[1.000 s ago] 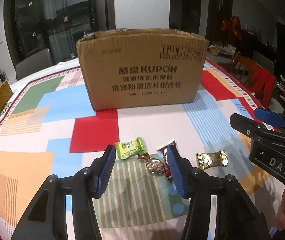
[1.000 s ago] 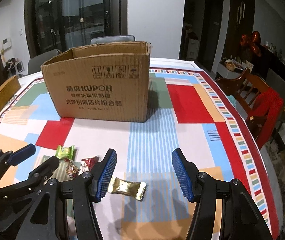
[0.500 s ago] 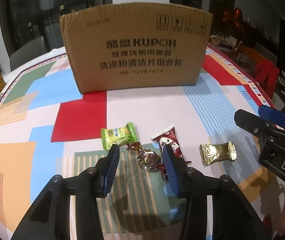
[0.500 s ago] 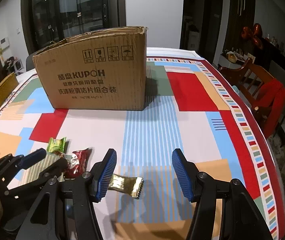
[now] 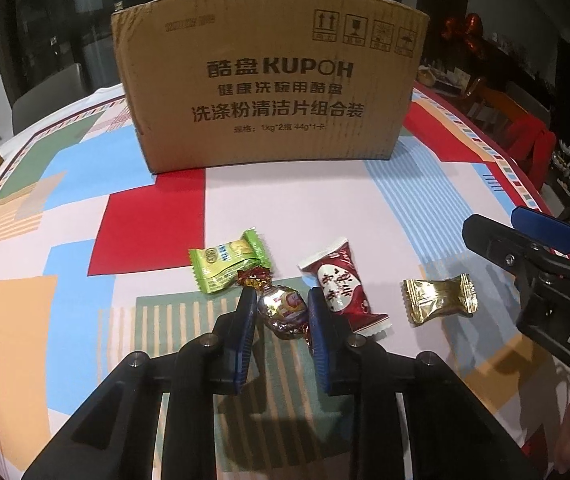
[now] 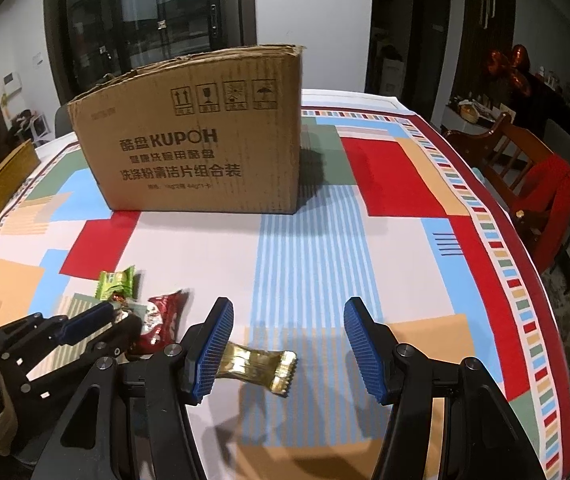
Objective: Organize snacks
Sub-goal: 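Grasp the foil-wrapped round candy with the left tool while the right tool grasps the red-and-white bar, then lift both held snacks and carry them toward the cardboard box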
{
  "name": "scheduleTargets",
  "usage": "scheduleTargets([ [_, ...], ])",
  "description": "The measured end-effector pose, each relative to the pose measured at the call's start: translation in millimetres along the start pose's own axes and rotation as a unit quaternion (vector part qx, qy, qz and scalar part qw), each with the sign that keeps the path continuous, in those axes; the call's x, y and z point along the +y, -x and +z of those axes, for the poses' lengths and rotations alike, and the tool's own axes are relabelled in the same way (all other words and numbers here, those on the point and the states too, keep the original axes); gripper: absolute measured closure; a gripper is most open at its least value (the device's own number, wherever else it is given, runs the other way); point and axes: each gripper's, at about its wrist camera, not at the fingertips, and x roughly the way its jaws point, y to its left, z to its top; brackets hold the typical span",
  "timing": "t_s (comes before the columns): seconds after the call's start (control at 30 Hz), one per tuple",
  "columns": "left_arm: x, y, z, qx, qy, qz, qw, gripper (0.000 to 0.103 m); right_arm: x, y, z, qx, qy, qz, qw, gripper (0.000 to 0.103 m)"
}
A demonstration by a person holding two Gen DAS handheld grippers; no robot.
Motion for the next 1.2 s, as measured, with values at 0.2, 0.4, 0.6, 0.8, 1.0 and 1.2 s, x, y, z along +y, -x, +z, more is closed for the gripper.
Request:
scheduleTargets([
  [0.2, 12, 10, -2, -0.006, 0.008, 0.007, 0.9999, 0.077, 17, 1, 5, -0.005, 0.011, 0.012, 1.000, 0.044],
  [0.4, 30, 20, -9, -0.006, 0.017, 0.016, 0.9997, 0.077, 42, -4, 5, 0.000, 0.030, 0.026, 0.999, 0.044],
  [0.6, 50, 31, -19, -0.014, 0.021, 0.034, 0.9991, 0.077, 68, -15, -1, 0.015, 0.048, 0.036, 0.998, 0.045],
  [0.8, 66, 34, -25, -0.014, 0.036, 0.038, 0.9985, 0.077, 86, -30, -10, 0.040, 0.060, 0.038, 0.997, 0.058],
  [1.0, 72, 35, -27, -0.016, 0.041, 0.039, 0.9982, 0.077, 91, -41, -17, 0.057, 0.064, 0.038, 0.996, 0.075],
  [1.2, 75, 36, -26, -0.019, 0.043, 0.042, 0.9980, 0.077, 92, -43, -19, 0.059, 0.060, 0.040, 0.996, 0.080],
])
